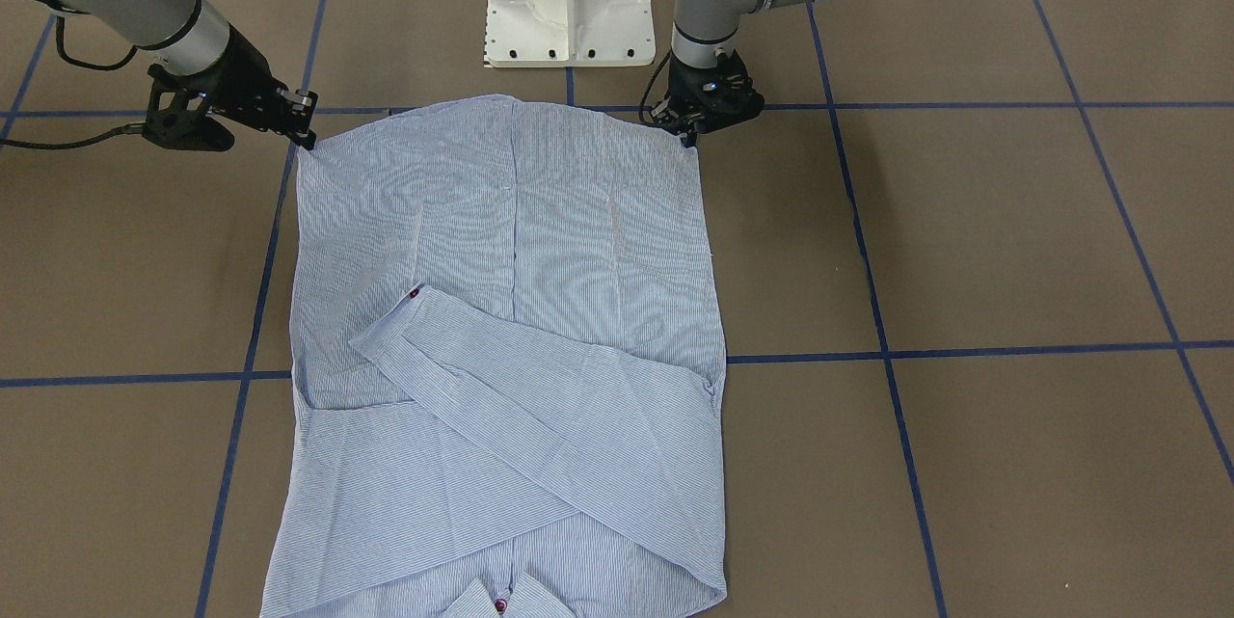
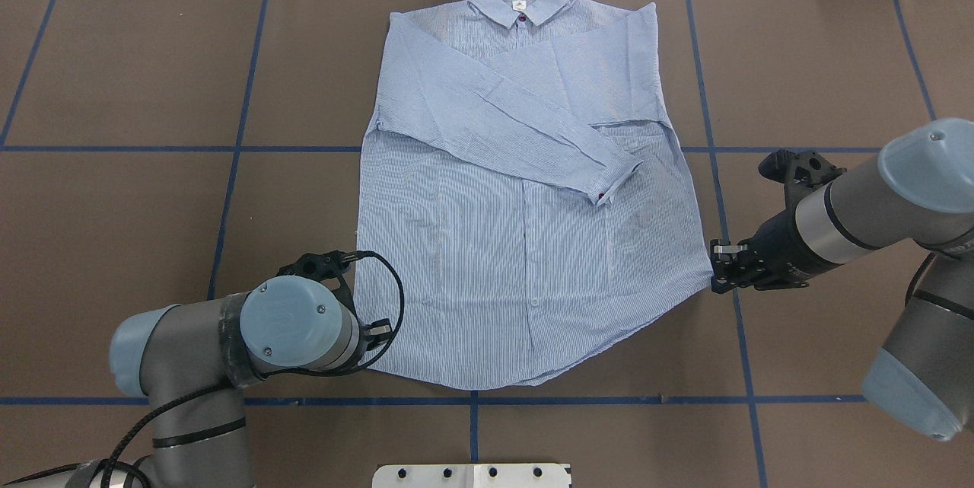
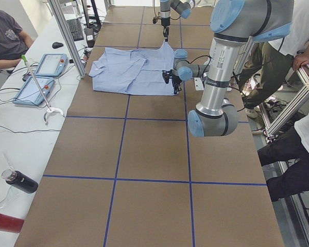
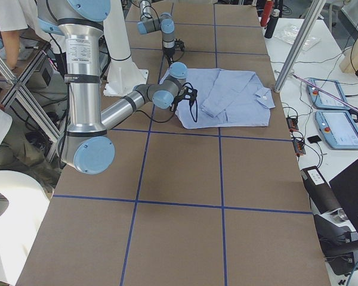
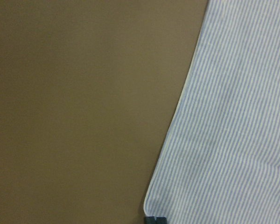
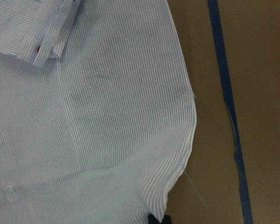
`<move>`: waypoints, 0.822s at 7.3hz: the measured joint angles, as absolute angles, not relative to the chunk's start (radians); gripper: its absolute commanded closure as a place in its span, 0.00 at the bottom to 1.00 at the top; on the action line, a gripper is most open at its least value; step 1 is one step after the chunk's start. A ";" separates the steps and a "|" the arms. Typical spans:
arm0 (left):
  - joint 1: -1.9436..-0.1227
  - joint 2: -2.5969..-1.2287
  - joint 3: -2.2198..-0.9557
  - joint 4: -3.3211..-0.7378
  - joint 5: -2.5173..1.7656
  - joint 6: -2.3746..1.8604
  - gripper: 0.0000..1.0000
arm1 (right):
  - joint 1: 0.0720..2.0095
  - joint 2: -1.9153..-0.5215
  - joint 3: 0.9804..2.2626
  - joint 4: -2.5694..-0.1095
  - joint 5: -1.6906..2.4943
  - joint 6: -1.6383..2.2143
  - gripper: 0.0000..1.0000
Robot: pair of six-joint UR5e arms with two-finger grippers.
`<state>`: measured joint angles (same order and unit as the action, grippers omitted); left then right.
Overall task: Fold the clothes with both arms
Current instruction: 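Grasp the hem corners with both grippers and begin lifting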
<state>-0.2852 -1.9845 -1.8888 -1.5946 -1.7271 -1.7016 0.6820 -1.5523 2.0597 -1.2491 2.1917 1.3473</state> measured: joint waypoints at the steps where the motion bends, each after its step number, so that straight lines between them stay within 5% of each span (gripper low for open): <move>1: -0.287 -1.983 -1.895 -1.593 -1.728 -1.704 1.00 | 0.682 -1.552 2.060 -1.249 2.192 1.348 1.00; 6: -0.300 -1.968 -1.982 -1.524 -1.730 -1.706 1.00 | 0.682 -1.552 2.064 -1.249 2.194 1.347 1.00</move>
